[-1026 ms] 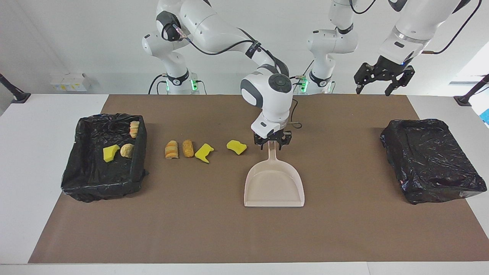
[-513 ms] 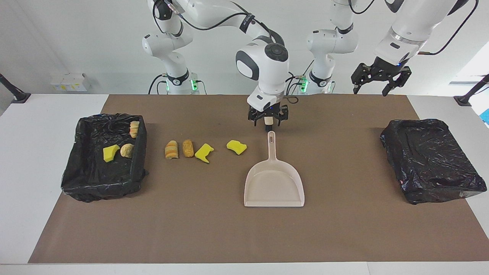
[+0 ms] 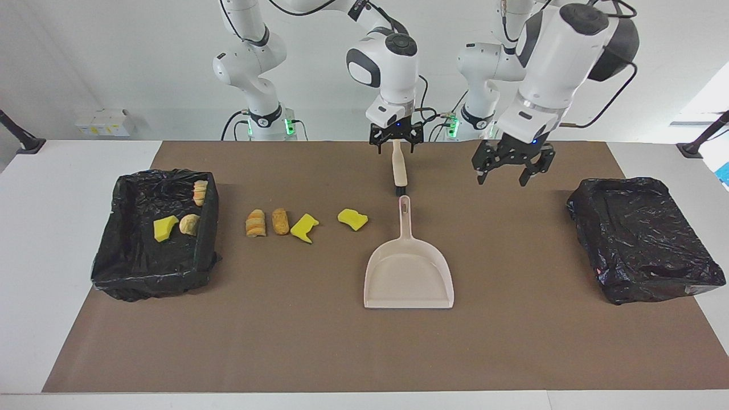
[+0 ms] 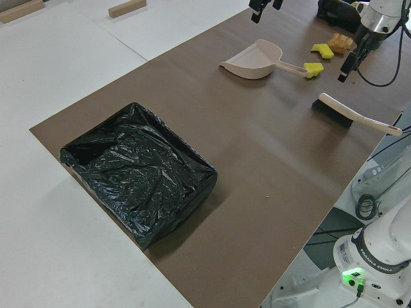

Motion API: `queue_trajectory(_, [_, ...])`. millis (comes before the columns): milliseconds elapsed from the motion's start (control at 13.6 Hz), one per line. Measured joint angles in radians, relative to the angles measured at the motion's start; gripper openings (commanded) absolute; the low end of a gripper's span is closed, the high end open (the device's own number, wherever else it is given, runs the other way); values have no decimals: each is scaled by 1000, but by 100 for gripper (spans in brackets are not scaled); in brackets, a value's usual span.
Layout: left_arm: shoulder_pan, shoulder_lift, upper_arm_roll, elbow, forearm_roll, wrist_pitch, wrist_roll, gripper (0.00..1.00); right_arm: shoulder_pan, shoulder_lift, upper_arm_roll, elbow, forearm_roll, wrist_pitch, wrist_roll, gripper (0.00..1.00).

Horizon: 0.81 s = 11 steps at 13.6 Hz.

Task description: Sweep and dump trash in bin

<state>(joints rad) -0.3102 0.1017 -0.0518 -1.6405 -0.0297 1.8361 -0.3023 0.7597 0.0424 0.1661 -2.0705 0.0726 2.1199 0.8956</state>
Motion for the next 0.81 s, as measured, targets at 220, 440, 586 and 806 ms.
queue_trajectory(220, [-83,106,-1,-14,2,74,-116,100,69,-16,0,-85,15,55,29,93])
queue_trajectory(440, [-156,180,-2,-115,2,226,-155,100,127,16,1,-159,60,144,65,86])
queue_trajectory(586, [-199,190,-3,-217,2,351,-212,100,141,34,1,-162,71,150,65,79])
queue_trajectory(806, [-220,189,-1,-266,2,413,-257,97,141,35,0,-161,72,150,65,34])
